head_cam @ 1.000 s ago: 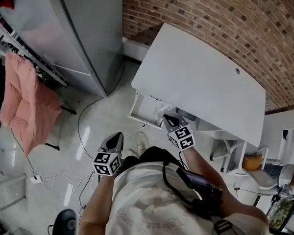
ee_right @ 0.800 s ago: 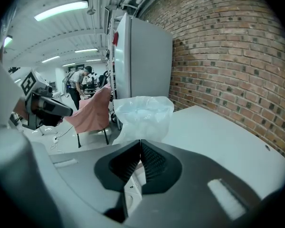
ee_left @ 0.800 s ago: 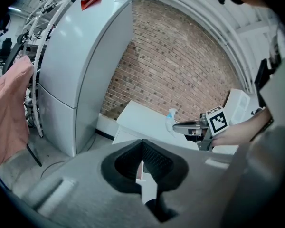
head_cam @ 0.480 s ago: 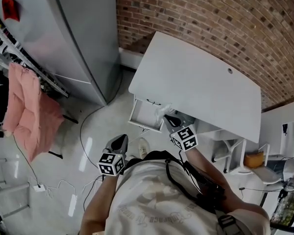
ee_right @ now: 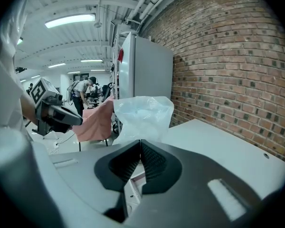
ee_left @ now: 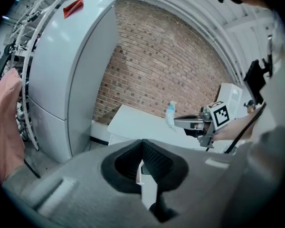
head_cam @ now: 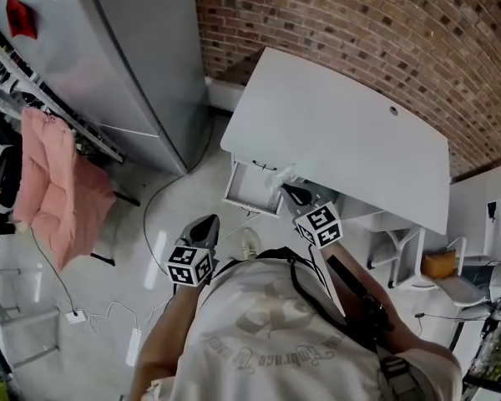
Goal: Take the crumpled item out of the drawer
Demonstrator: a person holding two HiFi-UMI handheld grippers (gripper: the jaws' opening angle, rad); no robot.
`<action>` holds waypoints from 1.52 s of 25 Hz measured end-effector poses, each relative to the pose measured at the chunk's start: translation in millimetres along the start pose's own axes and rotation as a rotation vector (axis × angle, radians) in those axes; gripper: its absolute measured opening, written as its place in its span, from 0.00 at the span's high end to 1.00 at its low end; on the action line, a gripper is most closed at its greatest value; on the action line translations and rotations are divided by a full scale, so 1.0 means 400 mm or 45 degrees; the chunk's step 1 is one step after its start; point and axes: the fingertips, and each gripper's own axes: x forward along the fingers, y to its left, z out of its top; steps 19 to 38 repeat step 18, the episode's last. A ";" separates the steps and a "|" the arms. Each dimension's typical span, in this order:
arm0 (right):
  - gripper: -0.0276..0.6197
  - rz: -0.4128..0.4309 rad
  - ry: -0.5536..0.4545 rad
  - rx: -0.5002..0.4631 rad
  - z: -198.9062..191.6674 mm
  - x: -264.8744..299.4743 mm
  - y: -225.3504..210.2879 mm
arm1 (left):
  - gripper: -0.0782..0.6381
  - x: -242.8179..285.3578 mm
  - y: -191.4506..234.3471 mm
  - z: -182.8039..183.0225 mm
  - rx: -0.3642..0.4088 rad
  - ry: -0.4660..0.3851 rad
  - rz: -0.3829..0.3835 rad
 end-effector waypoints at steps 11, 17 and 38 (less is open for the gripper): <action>0.94 0.047 -0.033 -0.015 -0.016 -0.040 0.022 | 0.89 0.031 -0.059 0.016 0.066 0.015 -0.039; 0.94 0.068 -0.050 -0.033 -0.020 -0.041 0.014 | 0.89 0.049 -0.080 0.012 0.084 0.016 -0.046; 0.94 0.072 -0.050 -0.036 -0.022 -0.040 0.013 | 0.89 0.052 -0.083 0.008 0.084 0.017 -0.045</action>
